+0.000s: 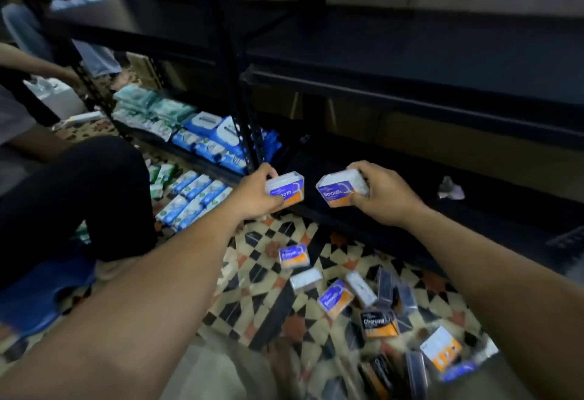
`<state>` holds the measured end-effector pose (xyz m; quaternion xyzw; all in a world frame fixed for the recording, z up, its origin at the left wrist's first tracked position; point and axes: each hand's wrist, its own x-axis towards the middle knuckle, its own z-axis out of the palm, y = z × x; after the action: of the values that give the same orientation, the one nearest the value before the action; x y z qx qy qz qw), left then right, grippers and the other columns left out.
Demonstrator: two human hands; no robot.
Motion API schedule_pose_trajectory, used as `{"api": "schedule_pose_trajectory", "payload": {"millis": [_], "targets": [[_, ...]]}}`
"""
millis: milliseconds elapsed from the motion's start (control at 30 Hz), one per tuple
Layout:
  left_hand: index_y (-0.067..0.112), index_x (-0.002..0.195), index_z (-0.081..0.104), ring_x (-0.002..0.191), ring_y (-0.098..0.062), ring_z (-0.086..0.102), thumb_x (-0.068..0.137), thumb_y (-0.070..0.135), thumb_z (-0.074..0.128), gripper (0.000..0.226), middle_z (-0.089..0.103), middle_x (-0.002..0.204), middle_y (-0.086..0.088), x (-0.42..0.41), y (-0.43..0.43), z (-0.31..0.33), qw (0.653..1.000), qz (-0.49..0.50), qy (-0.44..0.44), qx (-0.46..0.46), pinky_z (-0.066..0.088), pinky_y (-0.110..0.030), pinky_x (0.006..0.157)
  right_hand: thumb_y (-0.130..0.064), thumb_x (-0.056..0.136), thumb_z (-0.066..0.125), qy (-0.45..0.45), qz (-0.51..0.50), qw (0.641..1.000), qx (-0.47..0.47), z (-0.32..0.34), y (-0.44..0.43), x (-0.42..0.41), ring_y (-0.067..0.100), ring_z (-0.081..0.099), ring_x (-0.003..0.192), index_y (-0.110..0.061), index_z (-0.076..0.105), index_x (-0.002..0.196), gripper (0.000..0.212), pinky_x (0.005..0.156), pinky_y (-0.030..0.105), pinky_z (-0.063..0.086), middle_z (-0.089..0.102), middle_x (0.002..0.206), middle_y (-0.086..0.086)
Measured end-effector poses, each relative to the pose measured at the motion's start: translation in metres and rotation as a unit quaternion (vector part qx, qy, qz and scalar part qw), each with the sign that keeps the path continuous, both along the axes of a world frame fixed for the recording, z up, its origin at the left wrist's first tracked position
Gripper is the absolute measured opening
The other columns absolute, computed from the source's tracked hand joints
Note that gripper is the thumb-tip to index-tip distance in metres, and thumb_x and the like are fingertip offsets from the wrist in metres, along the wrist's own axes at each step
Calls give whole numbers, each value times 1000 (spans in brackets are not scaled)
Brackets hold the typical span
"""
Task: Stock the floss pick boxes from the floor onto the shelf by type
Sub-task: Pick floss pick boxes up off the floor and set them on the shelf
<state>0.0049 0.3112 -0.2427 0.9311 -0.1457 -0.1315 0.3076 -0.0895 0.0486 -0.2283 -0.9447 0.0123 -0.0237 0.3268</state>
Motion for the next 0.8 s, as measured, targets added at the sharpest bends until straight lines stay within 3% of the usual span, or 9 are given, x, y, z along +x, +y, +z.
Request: {"api": "schedule_pose_trajectory", "payload": {"millis": [133, 267, 367, 467, 667, 800], "targets": [[22, 107, 50, 75, -15, 59, 81, 18, 74, 35, 60, 99, -4, 1, 8, -35, 996, 28, 62, 51, 46, -30, 55, -31, 77, 73, 129, 29, 990, -50, -46, 8, 6, 24, 59, 102, -27, 55, 114, 41, 88, 41, 51, 59, 114, 2], [20, 116, 52, 76, -16, 62, 84, 18, 73, 38, 62, 105, -6, -14, 3, -85, 986, 42, 141, 80, 46, -26, 51, -25, 74, 73, 185, -28, 981, -58, -99, 17, 7, 25, 65, 92, -24, 57, 108, 37, 79, 39, 56, 66, 104, 6], [16, 127, 52, 94, -26, 65, 83, 21, 72, 48, 64, 116, -11, -30, 3, -130, 978, 44, 168, 119, 47, -28, 70, -28, 73, 71, 240, -69, 967, -44, -136, 19, 3, 27, 65, 91, -22, 59, 106, 36, 76, 35, 55, 68, 101, 8], [14, 128, 56, 108, -30, 62, 84, 22, 72, 48, 64, 123, -13, -35, 8, -159, 969, 53, 188, 152, 47, -30, 81, -33, 71, 72, 283, -114, 952, -13, -171, 18, 2, 28, 66, 98, -21, 61, 114, 46, 84, 37, 56, 68, 110, 10], [7, 129, 57, 115, -30, 59, 84, 22, 77, 52, 60, 131, -14, -21, 11, -184, 956, 86, 224, 168, 47, -31, 87, -28, 83, 74, 302, -159, 939, 39, -208, 22, 14, 31, 61, 111, -12, 58, 126, 49, 93, 37, 50, 63, 124, 14], [8, 146, 44, 131, -29, 50, 88, 23, 73, 67, 46, 150, -12, -17, 15, -201, 951, 87, 244, 168, 43, -30, 99, -15, 85, 66, 295, -166, 940, 47, -219, 24, 18, 33, 61, 112, -8, 61, 124, 40, 95, 39, 51, 64, 124, 16]]}}
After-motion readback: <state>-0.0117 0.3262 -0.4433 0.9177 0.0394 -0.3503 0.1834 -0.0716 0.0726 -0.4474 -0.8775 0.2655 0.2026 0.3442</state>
